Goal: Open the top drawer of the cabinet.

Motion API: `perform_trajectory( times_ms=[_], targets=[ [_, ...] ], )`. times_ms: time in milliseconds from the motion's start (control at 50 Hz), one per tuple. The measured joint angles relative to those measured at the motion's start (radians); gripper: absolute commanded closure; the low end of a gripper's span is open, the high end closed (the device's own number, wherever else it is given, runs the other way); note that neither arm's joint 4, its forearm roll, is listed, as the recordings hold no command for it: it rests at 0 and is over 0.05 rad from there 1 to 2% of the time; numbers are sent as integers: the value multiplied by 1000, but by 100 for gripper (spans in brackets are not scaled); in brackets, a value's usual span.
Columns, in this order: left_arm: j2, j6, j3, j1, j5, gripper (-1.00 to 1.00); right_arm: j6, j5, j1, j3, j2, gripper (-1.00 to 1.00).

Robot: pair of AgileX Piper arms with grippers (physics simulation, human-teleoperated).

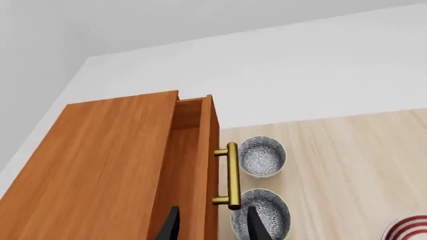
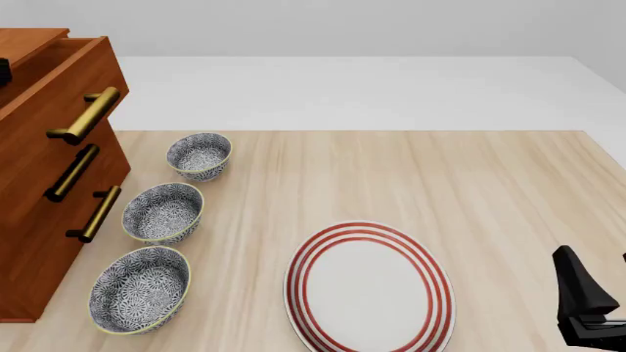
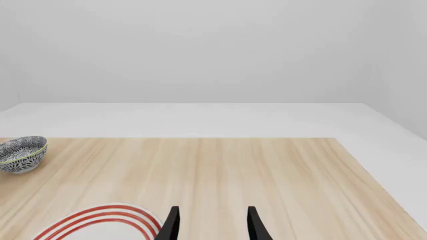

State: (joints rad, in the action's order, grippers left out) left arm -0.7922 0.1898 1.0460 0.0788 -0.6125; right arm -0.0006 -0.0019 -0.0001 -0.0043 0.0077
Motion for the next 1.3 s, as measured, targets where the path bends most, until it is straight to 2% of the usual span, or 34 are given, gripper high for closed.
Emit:
perform_trajectory(
  times_ms=[200,500,1300],
  targets=[
    [-74,-39,39,13,-6,-100,0,0,0,0,0,-100],
    [-170,-56,82,27,2,-100,0,0,0,0,0,-100],
    [-336,-63,65,50,79,-100,0,0,0,0,0,-100]
  ],
)
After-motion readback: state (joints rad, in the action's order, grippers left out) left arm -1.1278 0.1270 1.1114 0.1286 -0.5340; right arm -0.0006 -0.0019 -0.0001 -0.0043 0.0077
